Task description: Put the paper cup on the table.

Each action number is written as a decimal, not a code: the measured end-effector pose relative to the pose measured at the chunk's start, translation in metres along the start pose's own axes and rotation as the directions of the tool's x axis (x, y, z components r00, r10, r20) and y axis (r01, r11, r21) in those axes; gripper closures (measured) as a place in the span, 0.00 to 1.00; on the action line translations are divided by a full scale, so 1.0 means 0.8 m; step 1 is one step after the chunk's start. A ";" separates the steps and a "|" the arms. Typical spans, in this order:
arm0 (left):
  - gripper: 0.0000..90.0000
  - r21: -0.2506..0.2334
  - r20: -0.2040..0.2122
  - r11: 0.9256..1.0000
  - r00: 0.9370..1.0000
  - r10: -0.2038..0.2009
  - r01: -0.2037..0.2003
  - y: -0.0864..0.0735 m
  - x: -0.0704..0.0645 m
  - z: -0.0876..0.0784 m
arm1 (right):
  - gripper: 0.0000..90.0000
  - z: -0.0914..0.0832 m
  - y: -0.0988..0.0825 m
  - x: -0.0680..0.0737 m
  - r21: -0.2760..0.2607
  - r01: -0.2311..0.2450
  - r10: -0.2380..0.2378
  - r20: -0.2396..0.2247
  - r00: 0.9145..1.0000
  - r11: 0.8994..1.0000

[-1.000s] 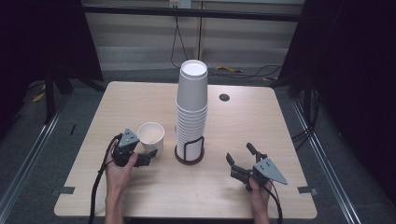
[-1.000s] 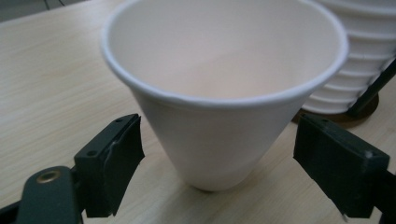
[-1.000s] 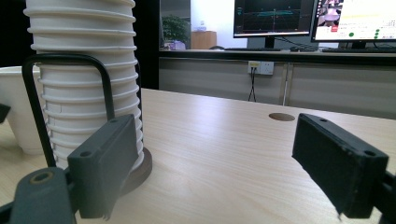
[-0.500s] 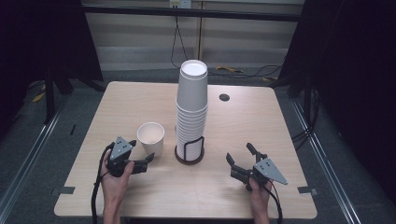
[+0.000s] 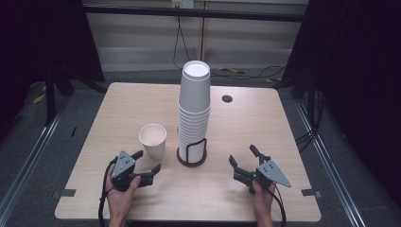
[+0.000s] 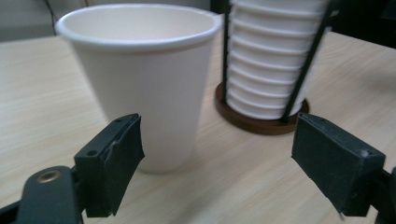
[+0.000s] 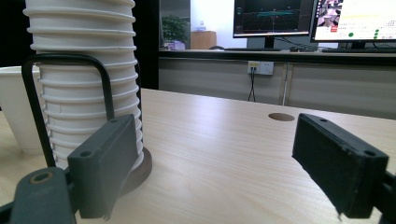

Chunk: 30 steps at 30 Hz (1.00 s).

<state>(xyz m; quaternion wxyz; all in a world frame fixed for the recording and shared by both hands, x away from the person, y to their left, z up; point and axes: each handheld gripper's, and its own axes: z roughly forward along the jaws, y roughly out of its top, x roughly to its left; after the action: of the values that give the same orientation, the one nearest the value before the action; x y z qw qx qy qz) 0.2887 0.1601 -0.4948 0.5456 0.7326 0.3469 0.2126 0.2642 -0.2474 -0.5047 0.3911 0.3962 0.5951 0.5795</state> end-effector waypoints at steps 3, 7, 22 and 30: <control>0.18 -0.048 0.023 0.999 1.000 -0.002 0.003 -0.004 -0.014 0.005 | 0.15 0.000 0.000 0.000 0.000 -0.001 0.001 0.002 1.000 1.000; 0.18 -0.051 0.045 0.999 0.999 0.019 -0.016 -0.006 -0.032 0.018 | 0.15 0.000 0.000 0.000 -0.001 0.000 0.000 0.002 1.000 1.000; 0.18 -0.178 0.104 0.984 0.994 0.019 0.000 -0.007 -0.066 0.052 | 0.15 0.000 0.000 0.000 -0.001 0.000 0.000 0.003 1.000 1.000; 0.18 -0.316 0.084 0.948 0.995 0.048 -0.019 -0.018 -0.069 0.038 | 0.15 0.000 0.000 0.001 -0.001 0.000 0.000 0.008 1.000 1.000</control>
<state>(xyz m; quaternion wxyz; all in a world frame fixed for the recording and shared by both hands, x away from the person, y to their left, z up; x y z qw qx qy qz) 0.2686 0.1015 -0.5140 0.6670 0.6508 0.2709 0.2413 0.2639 -0.2470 -0.5048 0.3938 0.3981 0.5933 0.5783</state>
